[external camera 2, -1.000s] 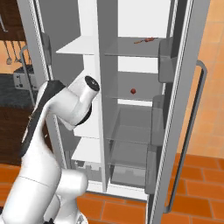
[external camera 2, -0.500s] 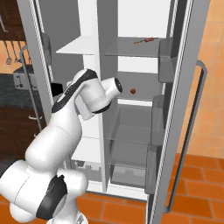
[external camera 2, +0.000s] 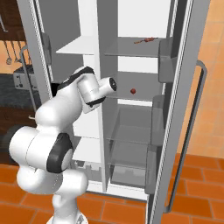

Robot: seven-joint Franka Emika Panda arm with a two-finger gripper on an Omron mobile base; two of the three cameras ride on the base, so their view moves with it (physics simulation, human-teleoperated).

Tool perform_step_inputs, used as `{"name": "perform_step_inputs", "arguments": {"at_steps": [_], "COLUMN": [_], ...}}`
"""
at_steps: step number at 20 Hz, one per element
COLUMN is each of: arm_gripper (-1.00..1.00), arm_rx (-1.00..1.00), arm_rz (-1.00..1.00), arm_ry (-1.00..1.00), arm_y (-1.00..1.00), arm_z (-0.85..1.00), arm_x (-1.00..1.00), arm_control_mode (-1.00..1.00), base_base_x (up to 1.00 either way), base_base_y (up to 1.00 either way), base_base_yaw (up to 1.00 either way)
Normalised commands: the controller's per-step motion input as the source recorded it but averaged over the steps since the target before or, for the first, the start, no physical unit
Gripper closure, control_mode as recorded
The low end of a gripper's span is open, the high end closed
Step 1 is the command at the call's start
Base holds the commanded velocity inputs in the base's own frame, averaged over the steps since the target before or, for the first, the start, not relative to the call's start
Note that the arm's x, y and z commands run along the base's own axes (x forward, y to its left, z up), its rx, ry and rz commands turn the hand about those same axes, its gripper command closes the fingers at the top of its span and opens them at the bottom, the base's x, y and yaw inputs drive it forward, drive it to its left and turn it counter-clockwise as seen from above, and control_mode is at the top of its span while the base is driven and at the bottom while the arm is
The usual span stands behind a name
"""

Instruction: Take the strawberry from the fridge and place it on top of the pancake, located on the dining counter.

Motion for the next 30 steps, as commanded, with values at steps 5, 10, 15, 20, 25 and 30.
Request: {"name": "perform_step_inputs", "arguments": {"at_steps": [5, 10, 15, 20, 25, 30], "arm_gripper": [-1.00, -1.00, -1.00, -1.00, -1.00, -1.00], "arm_rx": [0.00, 0.00, 0.00, 0.00, 0.00, 0.00], "arm_rz": [-0.08, 0.00, -0.02, -0.02, -0.05, -0.08], "arm_ry": [0.00, 0.00, 0.00, 0.00, 0.00, 0.00], "arm_y": [0.55, 0.80, 0.82, 0.72, 0.54, 0.51], "arm_z": [-0.18, -0.11, -0.05, -0.08, -0.02, 0.00], "arm_x": [0.34, 0.01, -0.02, -0.04, -0.04, -0.10], "arm_control_mode": [-1.00, -1.00, -1.00, -1.00, -1.00, -1.00], "base_base_x": [0.00, 0.00, 0.00, 0.00, 0.00, 0.00], "base_base_y": [0.00, 0.00, 0.00, 0.00, 0.00, 0.00], "base_base_yaw": [0.00, 0.00, 0.00, 0.00, 0.00, 0.00]}}
